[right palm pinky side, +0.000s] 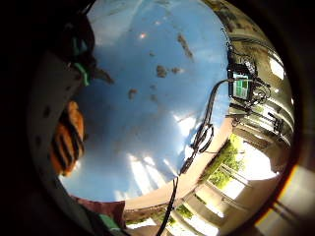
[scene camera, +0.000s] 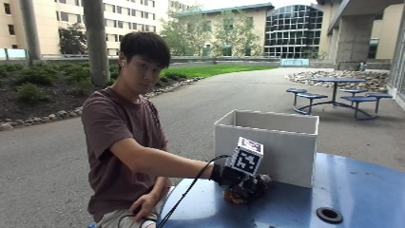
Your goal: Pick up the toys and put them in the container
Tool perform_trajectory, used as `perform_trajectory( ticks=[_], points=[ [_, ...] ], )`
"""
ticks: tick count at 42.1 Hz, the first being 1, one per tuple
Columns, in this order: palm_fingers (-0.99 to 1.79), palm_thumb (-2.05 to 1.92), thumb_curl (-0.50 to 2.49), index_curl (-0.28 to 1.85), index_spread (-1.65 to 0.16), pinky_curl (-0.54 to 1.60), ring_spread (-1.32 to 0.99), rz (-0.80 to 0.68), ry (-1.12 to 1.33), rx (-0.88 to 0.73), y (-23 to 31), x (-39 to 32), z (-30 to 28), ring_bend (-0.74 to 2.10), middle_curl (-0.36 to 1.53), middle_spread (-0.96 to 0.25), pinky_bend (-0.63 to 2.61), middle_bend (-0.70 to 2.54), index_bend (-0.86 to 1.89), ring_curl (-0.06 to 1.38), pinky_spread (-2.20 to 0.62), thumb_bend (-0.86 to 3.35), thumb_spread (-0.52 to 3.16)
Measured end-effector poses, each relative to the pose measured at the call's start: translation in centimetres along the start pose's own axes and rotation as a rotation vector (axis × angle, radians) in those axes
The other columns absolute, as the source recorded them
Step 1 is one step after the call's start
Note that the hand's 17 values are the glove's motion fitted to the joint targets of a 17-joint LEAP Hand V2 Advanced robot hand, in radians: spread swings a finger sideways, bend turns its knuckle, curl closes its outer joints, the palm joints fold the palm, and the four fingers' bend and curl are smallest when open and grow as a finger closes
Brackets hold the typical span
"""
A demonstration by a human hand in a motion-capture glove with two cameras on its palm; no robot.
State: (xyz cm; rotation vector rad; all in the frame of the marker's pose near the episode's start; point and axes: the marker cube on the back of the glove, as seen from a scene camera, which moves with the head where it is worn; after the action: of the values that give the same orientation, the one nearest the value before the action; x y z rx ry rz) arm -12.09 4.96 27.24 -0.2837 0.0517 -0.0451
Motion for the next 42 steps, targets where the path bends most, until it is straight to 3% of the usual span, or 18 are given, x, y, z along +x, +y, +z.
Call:
perform_trajectory(
  ticks=[3, 8, 9, 10, 15, 19, 25, 26, 27, 28, 38, 42],
  points=[
    [1.24, 0.79, 0.57, 0.09, -0.09, 0.33, -0.27, 0.001, -0.09, 0.016, -0.1, 0.1, -0.1, 1.38, 0.66, -0.11, 0.97, 1.01, 0.19, 0.48, -0.42, 0.47, 1.5],
    [1.29, 0.9, 0.62, 0.16, -0.1, 0.31, -0.19, 0.009, -0.135, 0.1, -0.7, -0.1, 0.3, 1.32, 0.68, -0.08, 0.81, 1.08, 0.38, 0.49, -0.37, 0.57, 1.58],
    [1.13, 0.93, 0.63, 0.22, -0.1, 0.18, -0.16, 0.004, -0.136, 0.111, -0.8, -0.1, 0.3, 1.39, 0.69, -0.07, 0.72, 1.15, 0.55, 0.51, -1.09, 0.6, 1.61],
    [1.34, 0.94, 0.64, 0.22, -0.09, 0.28, -0.14, -0.003, -0.14, 0.116, -1.0, -0.1, 0.2, 1.3, 0.67, -0.05, 0.75, 1.07, 0.58, 0.48, -0.33, 0.63, 1.63],
    [1.4, 1.01, 0.68, 0.34, -0.08, 0.27, -0.13, -0.024, -0.139, 0.092, -1.7, 0.0, -1.0, 1.3, 0.66, -0.01, 0.68, 1.07, 0.88, 0.49, -0.15, 0.75, 1.66],
    [1.34, 1.08, 0.77, 0.41, -0.05, 0.27, -0.22, -0.033, -0.068, 0.11, -1.7, 0.8, -4.7, 1.33, 0.72, -0.09, 0.64, 1.23, 1.05, 0.51, -0.14, 0.81, 1.61],
    [0.97, 0.74, 0.84, 0.39, -0.13, 0.33, -0.29, -0.039, -0.067, 0.191, -1.0, 1.6, -13.2, 1.48, 0.78, -0.14, 0.88, 1.25, 0.76, 0.57, -0.12, 0.49, 1.32],
    [0.75, 0.77, 0.84, 0.38, -0.14, 0.38, -0.31, -0.044, -0.067, 0.203, -0.7, 1.5, -14.8, 1.45, 0.74, -0.2, 1.01, 1.09, 0.69, 0.57, -0.11, 0.49, 1.3],
    [0.7, 0.75, 0.85, 0.4, -0.15, 0.4, -0.31, -0.049, -0.066, 0.213, -0.3, 1.4, -16.5, 1.47, 0.76, -0.22, 1.07, 1.08, 0.68, 0.6, -0.11, 0.48, 1.27],
    [0.88, 0.7, 0.88, 0.42, -0.16, 0.38, -0.31, -0.055, -0.065, 0.223, 0.1, 1.3, -18.2, 1.54, 0.81, -0.19, 0.99, 1.24, 0.69, 0.63, -0.11, 0.44, 1.23],
    [0.85, 0.66, 1.04, 0.38, -0.25, 0.38, -0.36, -0.116, 0.024, 0.332, 2.6, -1.7, -29.9, 1.58, 0.86, -0.24, 1.04, 1.29, 0.54, 0.64, -0.1, 0.35, 0.95],
    [0.84, 0.66, 1.09, 0.39, -0.27, 0.38, -0.36, -0.076, 0.061, 0.364, 2.6, -4.2, -32.8, 1.58, 0.89, -0.25, 1.05, 1.29, 0.53, 0.66, -0.09, 0.34, 0.86]
  ],
)
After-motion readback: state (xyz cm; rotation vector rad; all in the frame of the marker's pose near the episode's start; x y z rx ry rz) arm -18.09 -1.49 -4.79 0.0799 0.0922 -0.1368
